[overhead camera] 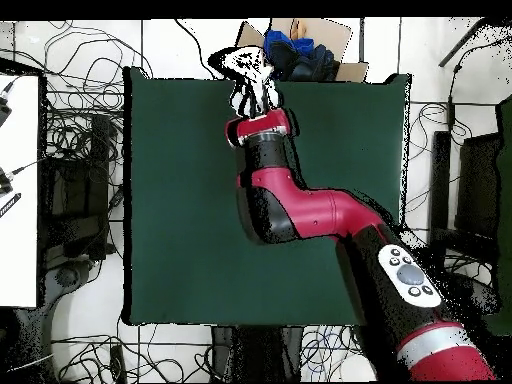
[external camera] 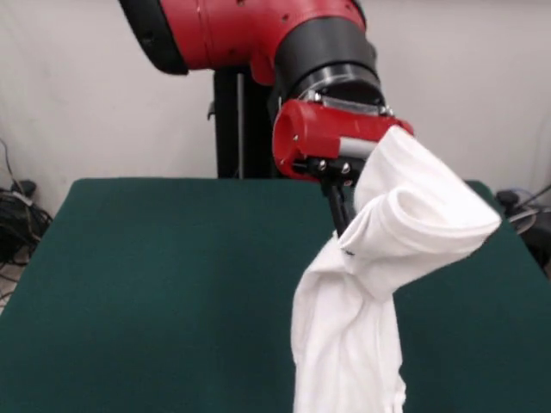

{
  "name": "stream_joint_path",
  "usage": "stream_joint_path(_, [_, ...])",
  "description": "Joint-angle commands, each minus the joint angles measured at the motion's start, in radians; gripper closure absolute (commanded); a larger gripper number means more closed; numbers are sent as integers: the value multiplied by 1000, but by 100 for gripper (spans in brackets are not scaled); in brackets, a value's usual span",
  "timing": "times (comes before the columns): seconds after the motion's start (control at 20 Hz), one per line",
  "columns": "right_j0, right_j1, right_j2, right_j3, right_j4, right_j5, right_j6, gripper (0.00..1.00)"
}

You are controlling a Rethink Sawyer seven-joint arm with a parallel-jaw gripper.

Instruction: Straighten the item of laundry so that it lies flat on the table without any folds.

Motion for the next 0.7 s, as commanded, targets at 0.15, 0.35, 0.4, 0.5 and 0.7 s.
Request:
stream_joint_path(0.15, [-11,118,-82,-44,-95,-41,167,100])
stream_joint_path(0.35, [-10,158,-97,-53,-122,-87,165,100])
stream_joint_path(0.4, [-10,172,-101,-56,-133,-104,162,100])
stream_joint_path(0.5, [-8,206,-115,-68,-153,-145,150,100])
stream_joint_path(0.7, [-5,248,-131,-81,-181,-171,139,100])
